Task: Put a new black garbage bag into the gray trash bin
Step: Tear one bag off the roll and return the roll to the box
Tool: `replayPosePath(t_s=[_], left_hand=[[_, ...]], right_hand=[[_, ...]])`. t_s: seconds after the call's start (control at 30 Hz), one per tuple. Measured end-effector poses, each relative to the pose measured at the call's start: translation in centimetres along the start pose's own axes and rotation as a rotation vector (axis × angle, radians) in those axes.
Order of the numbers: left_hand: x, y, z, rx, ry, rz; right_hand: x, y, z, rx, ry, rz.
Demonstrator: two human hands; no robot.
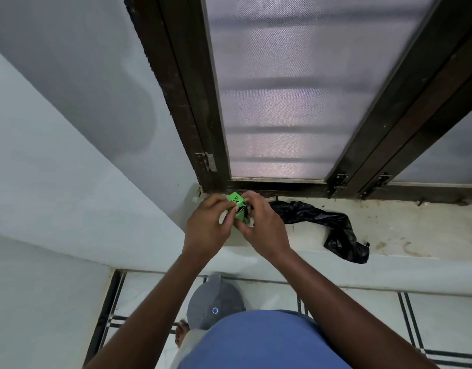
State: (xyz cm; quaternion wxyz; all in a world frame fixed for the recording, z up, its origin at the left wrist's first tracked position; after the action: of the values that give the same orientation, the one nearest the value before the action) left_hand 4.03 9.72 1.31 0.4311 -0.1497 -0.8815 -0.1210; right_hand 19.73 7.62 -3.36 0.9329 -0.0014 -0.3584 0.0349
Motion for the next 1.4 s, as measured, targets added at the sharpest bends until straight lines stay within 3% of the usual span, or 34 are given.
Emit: replayPosePath(t_s=[0.33,0.57,0.73,0.83,0.9,1.0,1.1,1.3,1.4], left_hand=[[-0.5,0.0,-0.5,-0.038,0.089,0.043],[-1.2,-0.1,-1.7,-0.094,0.292,0.081],[-0.9,-0.3,0.1,-0.003,0.014,-0.053],[0.7,-1.6,1.9,0.140,-0.225,-0.265],[0.7,-2.3,2.3,0.222,-0.230,-0.295],[-2.2,-2.1,3.0,0.356,-0.163,-0.011],[-5.9,-2.6,3.2,0.378,-0.315,0.271],[-9.2,-2.3,-0.5,0.268,-0.587,0.380],[-10.7,-1.6,-3.2,0.236,-0.688,0.457]], right_hand=[[0.2,0.0,0.0,0.000,-0.044,-0.004],[-0.7,0.1,-0.7,-0.062,-0.036,0.041],[-1.9,0.3,-2.6,-0.163,-0.059,0.109],[-0.8,0.6,-2.5,-0.124,-0.061,0.075],[0.0,0.8,-2.1,-0.070,-0.004,0.065],[1.3,0.4,-1.2,0.021,0.110,0.004],[2.1,-0.8,-1.7,0.016,0.198,-0.098],[3.2,-5.0,-5.4,-0.225,0.512,-0.168],[4.8,-7.2,-6.6,-0.270,0.549,-0.227]])
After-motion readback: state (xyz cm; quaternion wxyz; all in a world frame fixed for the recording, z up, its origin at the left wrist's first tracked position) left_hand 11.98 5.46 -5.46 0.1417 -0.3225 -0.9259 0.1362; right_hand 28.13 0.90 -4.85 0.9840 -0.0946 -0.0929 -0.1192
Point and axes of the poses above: each hand's wrist, its own y-axis towards the middle knuckle, its own x-axis out of the back of the hand, z = x × y, the point moved 8 cm from there along y, towards the middle knuckle, and after that the axes turned 12 degrees about z, right-handed, at the moved point
